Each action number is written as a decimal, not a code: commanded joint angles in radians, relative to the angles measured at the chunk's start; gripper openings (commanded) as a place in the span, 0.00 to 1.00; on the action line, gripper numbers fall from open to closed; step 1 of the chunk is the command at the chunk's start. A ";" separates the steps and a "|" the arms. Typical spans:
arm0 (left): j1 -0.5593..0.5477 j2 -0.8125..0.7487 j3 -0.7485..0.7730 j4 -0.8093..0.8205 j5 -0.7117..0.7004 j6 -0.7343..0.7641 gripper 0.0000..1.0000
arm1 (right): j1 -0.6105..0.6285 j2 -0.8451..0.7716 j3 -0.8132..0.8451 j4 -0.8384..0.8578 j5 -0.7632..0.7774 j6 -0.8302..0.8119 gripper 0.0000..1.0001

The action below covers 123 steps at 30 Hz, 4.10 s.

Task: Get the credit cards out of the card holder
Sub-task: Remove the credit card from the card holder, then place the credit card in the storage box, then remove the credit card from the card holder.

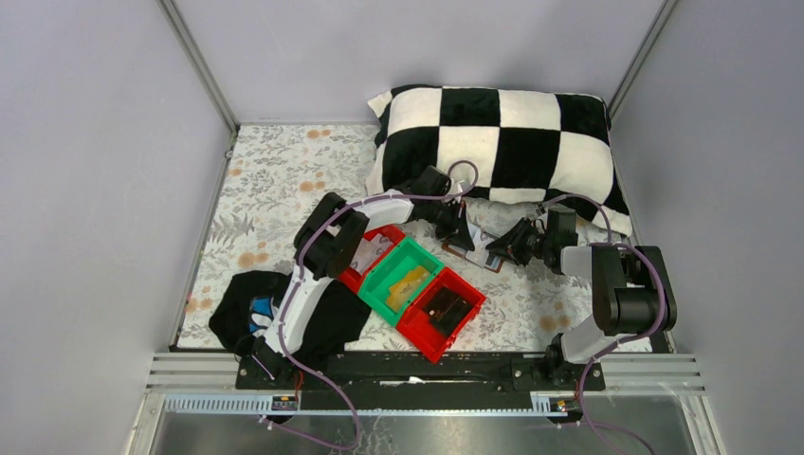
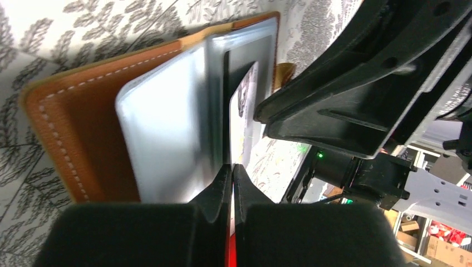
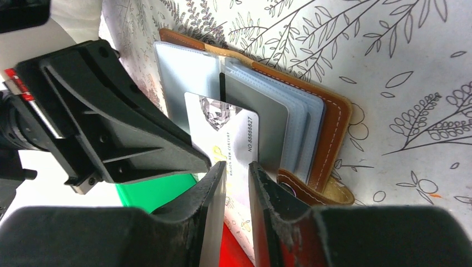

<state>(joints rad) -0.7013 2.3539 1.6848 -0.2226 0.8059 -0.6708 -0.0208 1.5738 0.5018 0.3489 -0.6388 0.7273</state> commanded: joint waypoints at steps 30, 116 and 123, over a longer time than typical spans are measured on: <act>0.151 -0.556 0.042 -0.661 -0.419 0.593 0.00 | -0.004 -0.276 0.088 -0.228 0.202 -0.085 0.70; -0.043 -0.064 0.062 -0.045 -0.124 0.020 0.50 | 0.053 -0.085 0.082 -0.150 0.130 -0.018 0.65; -0.043 -0.031 0.081 -0.039 -0.143 0.039 0.49 | 0.053 -0.128 0.073 -0.191 0.175 -0.038 0.64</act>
<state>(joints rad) -0.7403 2.2971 1.7439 -0.3111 0.6693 -0.6411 0.0261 1.4784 0.5804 0.1753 -0.4965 0.7040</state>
